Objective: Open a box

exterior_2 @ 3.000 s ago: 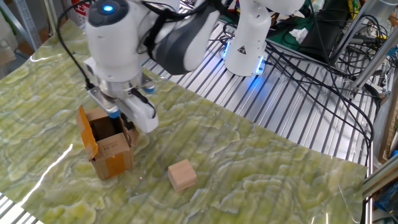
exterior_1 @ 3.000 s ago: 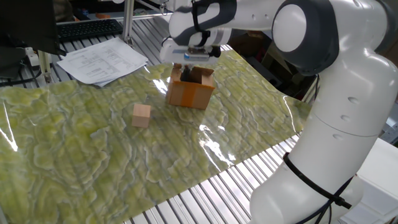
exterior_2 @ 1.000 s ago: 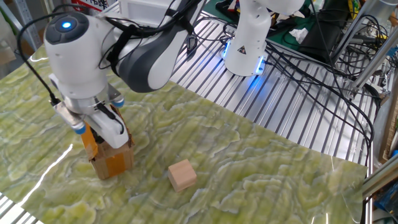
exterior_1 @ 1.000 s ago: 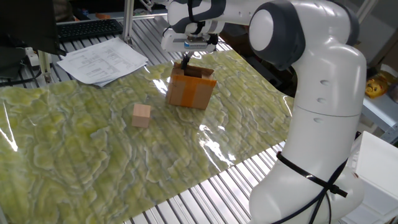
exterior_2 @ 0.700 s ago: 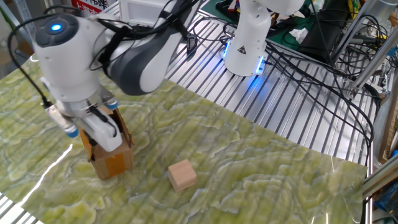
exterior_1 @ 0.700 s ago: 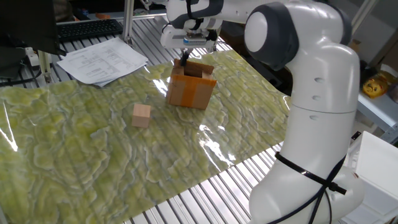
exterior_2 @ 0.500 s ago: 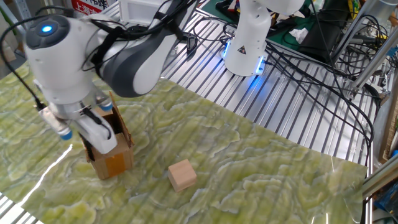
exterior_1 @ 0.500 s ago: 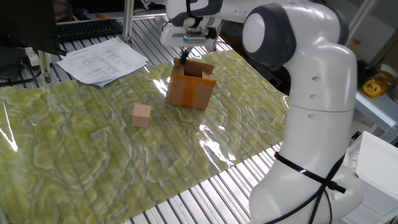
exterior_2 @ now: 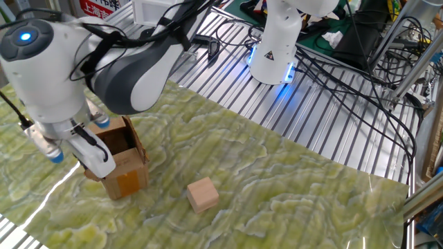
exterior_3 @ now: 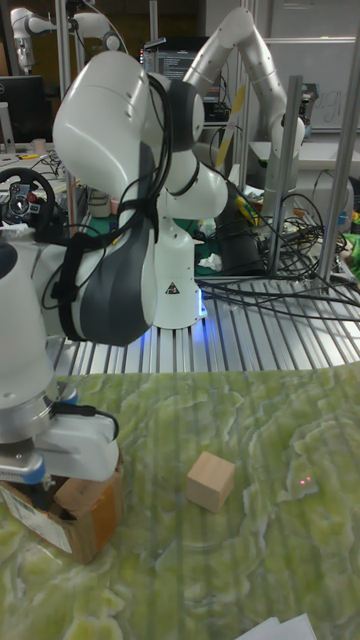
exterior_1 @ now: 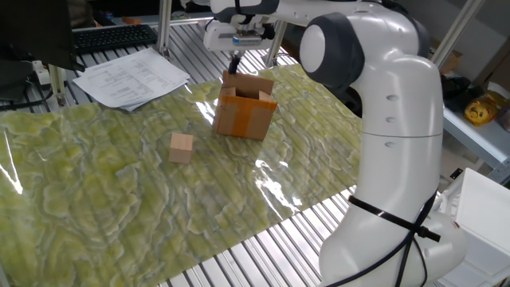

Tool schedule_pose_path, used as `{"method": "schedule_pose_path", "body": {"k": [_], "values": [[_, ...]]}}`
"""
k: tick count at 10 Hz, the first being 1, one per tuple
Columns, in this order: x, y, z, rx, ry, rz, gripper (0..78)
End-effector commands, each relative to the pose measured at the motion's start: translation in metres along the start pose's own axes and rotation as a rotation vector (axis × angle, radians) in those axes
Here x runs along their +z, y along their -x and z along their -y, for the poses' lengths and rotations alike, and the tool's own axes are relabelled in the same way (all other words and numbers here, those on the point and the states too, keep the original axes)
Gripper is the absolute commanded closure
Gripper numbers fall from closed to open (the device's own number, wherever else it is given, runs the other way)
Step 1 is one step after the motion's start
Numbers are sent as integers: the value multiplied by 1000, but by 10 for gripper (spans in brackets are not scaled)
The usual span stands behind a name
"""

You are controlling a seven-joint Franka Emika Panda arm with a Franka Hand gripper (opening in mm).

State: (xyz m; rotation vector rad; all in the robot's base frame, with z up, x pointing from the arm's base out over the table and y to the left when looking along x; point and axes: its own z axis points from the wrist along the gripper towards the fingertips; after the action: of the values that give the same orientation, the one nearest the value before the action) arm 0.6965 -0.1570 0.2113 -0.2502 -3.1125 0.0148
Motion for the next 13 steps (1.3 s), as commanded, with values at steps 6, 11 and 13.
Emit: {"method": "schedule_pose_path", "body": {"k": [6,11,13], "values": [[37,16,8,-18,9,43,776],[45,18,9,-10,6,70,776],[44,18,9,-8,6,57,776]]}}
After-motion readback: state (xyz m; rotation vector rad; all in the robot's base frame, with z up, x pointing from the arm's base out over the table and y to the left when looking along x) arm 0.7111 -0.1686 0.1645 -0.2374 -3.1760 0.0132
